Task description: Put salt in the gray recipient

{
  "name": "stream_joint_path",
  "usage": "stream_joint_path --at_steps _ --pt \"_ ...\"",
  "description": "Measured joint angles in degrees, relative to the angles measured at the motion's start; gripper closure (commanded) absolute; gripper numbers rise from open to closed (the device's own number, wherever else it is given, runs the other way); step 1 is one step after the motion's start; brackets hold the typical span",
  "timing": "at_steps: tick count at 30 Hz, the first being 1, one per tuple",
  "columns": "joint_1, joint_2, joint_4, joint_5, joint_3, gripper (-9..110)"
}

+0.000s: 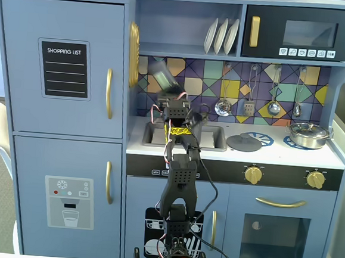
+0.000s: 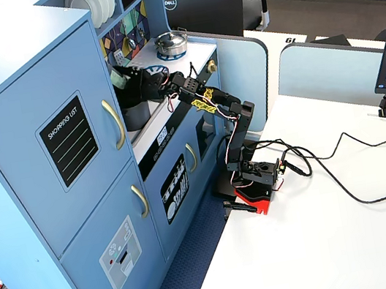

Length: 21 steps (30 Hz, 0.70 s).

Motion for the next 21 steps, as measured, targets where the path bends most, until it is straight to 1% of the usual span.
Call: stream_joint_path --at_steps 4,8,12,16,21 --pt "0.00 0.18 -1.67 -11.87 -2.64 101" --pt "5.62 0.09 0.70 -28.39 -2.90 101" --pt "16.70 0.09 2.72 -46.14 -2.90 101" --pt "30.15 0.09 1.05 -64.42 -0.53 101" --pt "44.56 0.09 -2.90 -92.20 0.09 101"
